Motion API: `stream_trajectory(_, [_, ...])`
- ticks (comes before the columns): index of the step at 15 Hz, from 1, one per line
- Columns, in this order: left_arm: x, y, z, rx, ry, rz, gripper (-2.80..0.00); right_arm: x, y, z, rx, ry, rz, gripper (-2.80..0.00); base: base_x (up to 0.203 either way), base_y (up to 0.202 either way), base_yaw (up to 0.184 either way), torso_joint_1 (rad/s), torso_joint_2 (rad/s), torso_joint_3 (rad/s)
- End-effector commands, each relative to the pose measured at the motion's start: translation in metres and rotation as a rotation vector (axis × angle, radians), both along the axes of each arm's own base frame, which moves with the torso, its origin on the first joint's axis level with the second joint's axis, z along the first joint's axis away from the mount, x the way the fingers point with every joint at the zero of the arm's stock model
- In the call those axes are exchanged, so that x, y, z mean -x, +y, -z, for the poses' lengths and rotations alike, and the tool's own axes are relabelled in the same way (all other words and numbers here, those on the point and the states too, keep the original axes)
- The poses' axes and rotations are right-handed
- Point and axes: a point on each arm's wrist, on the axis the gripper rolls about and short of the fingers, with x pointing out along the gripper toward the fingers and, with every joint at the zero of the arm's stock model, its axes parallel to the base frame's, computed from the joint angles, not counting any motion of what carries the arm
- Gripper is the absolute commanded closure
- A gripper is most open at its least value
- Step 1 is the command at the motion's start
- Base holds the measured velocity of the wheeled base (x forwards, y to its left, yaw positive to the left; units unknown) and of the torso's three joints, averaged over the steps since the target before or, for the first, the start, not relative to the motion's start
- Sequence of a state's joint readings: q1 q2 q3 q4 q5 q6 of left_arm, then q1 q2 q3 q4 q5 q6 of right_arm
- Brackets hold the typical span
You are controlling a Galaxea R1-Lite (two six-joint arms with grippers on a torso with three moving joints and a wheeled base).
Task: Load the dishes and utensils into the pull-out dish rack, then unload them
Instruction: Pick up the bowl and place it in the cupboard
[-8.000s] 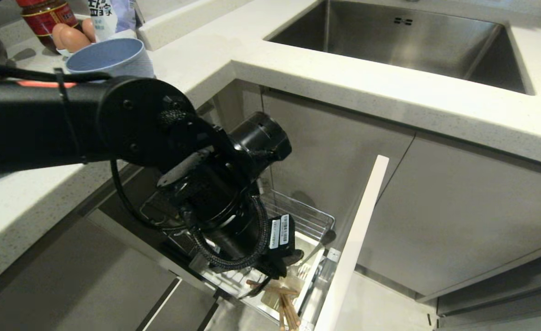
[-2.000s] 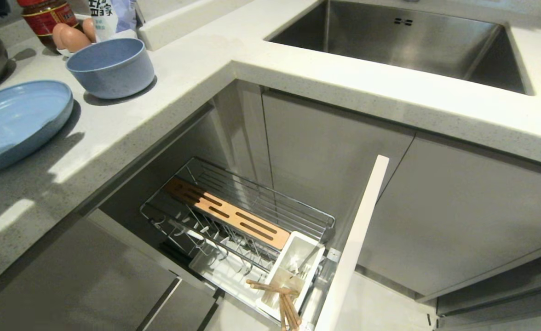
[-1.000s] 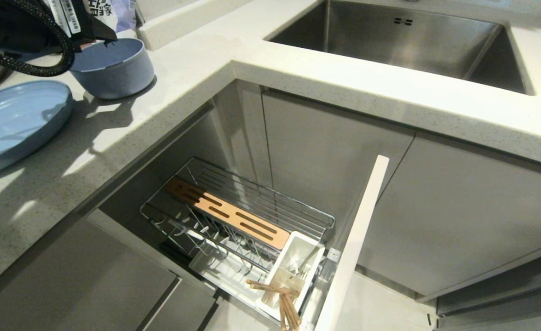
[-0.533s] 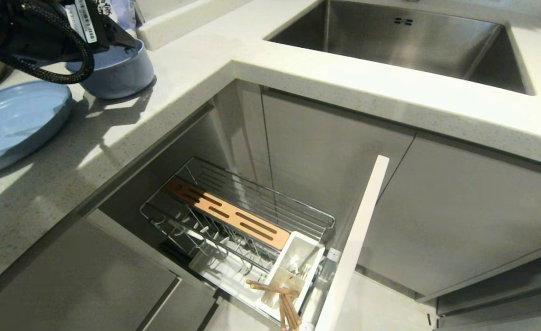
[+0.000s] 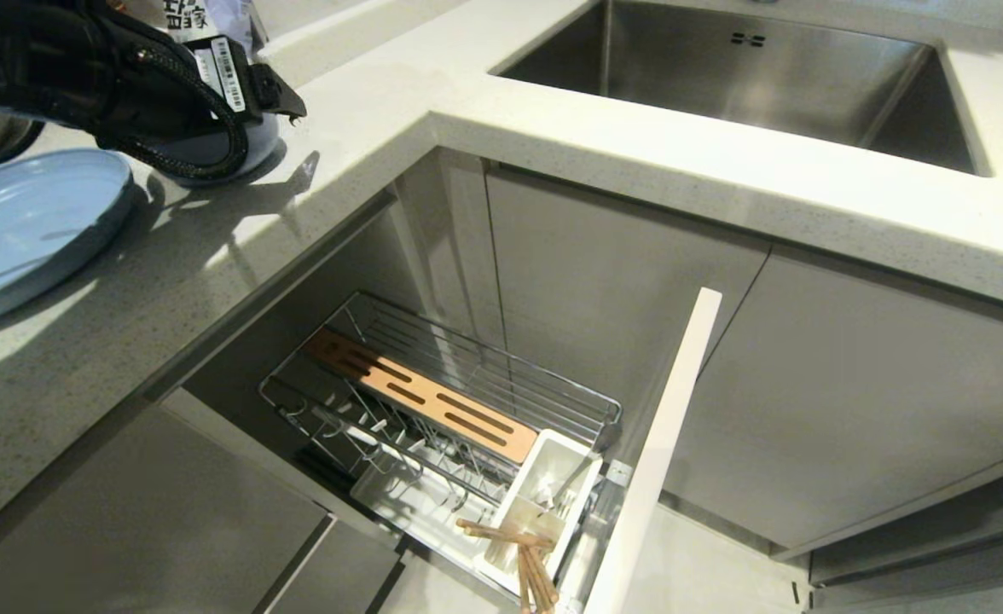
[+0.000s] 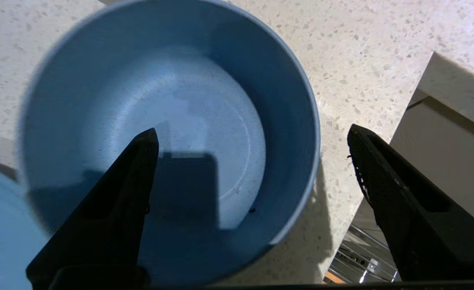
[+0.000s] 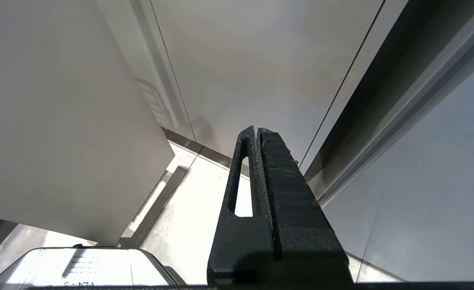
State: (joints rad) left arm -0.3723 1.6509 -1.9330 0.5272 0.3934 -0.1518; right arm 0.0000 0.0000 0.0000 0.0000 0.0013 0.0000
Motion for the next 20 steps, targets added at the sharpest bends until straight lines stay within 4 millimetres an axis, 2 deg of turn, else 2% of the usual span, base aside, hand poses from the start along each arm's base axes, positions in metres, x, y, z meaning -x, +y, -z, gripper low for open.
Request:
stream_trajectory(1, [-0.004,-0.002,0.003,-0.004,0.013,-0.002,-2.8,0.0,0.0,0.0,0.0,0.0,0.0,0.0,0.0,0.0,0.0,0.0,0.0,0.0])
stream_trajectory(3, [-0.004,-0.001,0.003,-0.004,0.013,-0.004,-2.8,0.0,0.0,0.0,0.0,0.0,0.0,0.0,0.0,0.0,0.0,0.0,0.0,0.0])
stream_trajectory(4, [-0.004,-0.001,0.003,-0.003,0.011,-0.004,0.0,0.0,0.0,0.0,0.0,0.0,0.0,0.0,0.0,0.0,0.0,0.0,0.0,0.0])
stream_trajectory(15, [0.003,0.001,-0.001,0.003,-0.003,-0.007,0.0,0.0,0.0,0.0,0.0,0.0,0.0,0.0,0.0,0.0,0.0,0.0,0.0,0.0])
stream_trajectory(18, [0.021,0.007,-0.013,0.025,-0.044,-0.005,0.0,0.0,0.0,0.0,0.0,0.0,0.0,0.0,0.0,0.0,0.0,0.0,0.0,0.0])
stream_trajectory(20, [0.041,0.014,-0.026,0.1,-0.096,-0.007,0.0,0.0,0.0,0.0,0.0,0.0,0.0,0.0,0.0,0.0,0.0,0.0,0.0,0.0])
